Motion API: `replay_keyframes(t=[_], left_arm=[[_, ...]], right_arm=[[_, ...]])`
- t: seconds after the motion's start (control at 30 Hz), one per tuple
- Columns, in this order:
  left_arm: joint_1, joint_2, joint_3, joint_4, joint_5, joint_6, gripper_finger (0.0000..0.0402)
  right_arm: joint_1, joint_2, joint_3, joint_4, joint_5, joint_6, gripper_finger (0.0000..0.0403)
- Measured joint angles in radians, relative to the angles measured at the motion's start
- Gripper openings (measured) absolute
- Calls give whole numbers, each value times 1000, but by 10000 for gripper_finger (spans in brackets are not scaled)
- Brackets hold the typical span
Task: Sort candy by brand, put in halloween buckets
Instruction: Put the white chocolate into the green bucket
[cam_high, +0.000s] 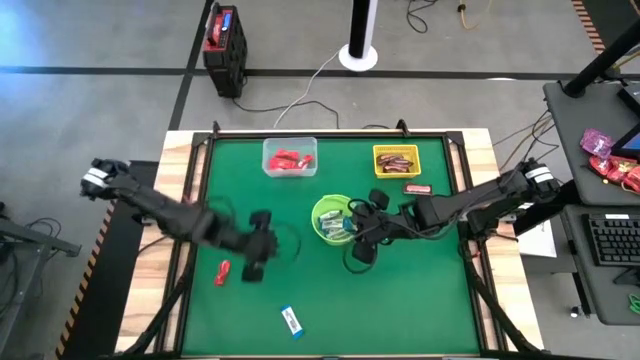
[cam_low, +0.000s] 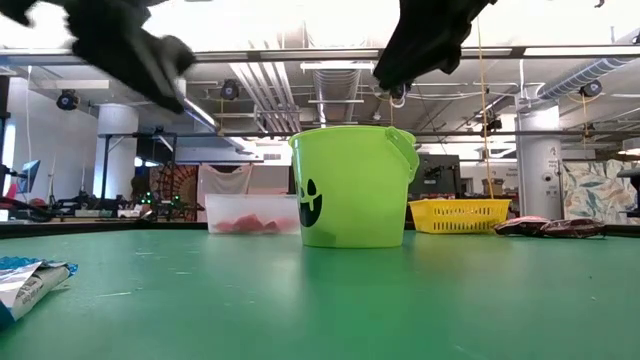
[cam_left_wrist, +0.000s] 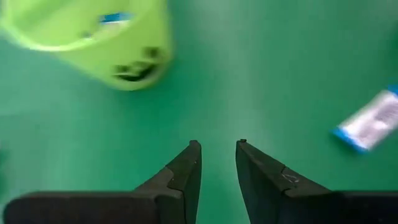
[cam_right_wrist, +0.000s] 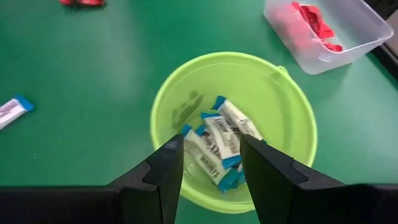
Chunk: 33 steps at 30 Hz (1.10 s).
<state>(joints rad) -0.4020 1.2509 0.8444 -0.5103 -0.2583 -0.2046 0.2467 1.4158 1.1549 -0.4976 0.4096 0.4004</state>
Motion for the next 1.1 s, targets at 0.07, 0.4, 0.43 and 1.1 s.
replay_keyframes(t=[0.07, 0.4, 0.43, 1.1], left_arm=[[-112, 21, -18, 45, -44, -49, 84], [-254, 203, 8, 174, -89, -134, 88], [-254, 231, 15, 183, -81, -110, 92], [-263, 613, 272, 225, 172, 21, 234]], right_arm=[[8, 0, 0, 0, -1, 11, 151], [29, -43, 0, 4, 1, 45, 150], [29, -44, 0, 7, 1, 45, 150], [94, -41, -1, 4, 1, 52, 151]])
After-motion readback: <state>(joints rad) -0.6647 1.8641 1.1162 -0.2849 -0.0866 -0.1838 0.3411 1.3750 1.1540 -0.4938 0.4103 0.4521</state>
